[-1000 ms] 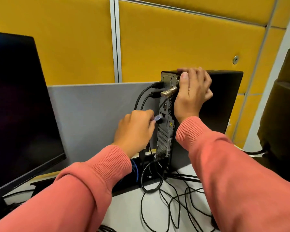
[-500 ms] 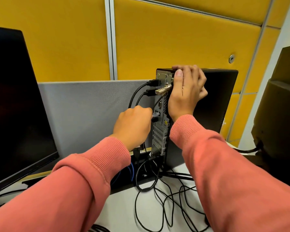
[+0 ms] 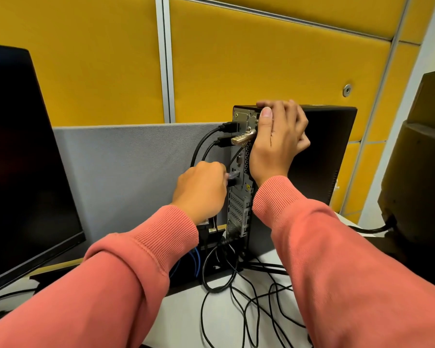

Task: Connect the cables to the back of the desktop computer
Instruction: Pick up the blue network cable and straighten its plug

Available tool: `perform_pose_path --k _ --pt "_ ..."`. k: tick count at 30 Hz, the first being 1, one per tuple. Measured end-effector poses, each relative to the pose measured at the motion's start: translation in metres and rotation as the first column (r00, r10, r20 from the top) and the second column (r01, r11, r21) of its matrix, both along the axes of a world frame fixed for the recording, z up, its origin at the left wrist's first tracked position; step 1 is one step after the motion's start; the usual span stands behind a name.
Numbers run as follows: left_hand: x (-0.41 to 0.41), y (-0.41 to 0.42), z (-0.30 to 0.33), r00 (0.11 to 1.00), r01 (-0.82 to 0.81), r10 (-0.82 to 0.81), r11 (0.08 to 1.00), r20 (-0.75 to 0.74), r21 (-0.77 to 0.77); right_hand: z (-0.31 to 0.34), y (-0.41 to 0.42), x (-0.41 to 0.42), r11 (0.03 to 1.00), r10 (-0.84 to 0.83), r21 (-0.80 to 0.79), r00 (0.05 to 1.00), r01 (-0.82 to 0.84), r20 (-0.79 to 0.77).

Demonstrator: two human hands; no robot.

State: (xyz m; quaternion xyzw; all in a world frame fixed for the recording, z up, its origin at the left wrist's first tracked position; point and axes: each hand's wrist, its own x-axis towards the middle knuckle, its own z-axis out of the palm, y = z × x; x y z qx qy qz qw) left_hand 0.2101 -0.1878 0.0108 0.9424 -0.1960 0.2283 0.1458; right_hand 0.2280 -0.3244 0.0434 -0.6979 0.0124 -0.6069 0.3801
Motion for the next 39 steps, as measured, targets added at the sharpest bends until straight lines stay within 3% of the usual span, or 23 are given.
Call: perform_pose_path --k 5,12,24,39 --pt "0.002 -0.001 0.001 0.998 0.009 -0.015 0.995 -0.067 -0.095 0.000 0.000 0.000 1.000 -0.003 -0.004 1.000 0.003 0.003" --pt "-0.003 -0.003 -0.008 0.999 0.003 0.005 0.985 0.044 -0.175 0.000 0.000 -0.001 1.000 -0.001 -0.005 1.000 0.001 0.000" --pt "-0.003 -0.001 -0.009 0.979 0.022 -0.008 0.997 0.205 -0.068 0.000 0.001 0.000 1.000 0.002 0.010 1.000 -0.002 0.001" --pt "0.011 -0.014 -0.009 0.971 -0.026 0.013 0.998 0.241 0.051 0.002 0.004 0.001 0.999 0.004 0.041 1.000 -0.005 0.006"
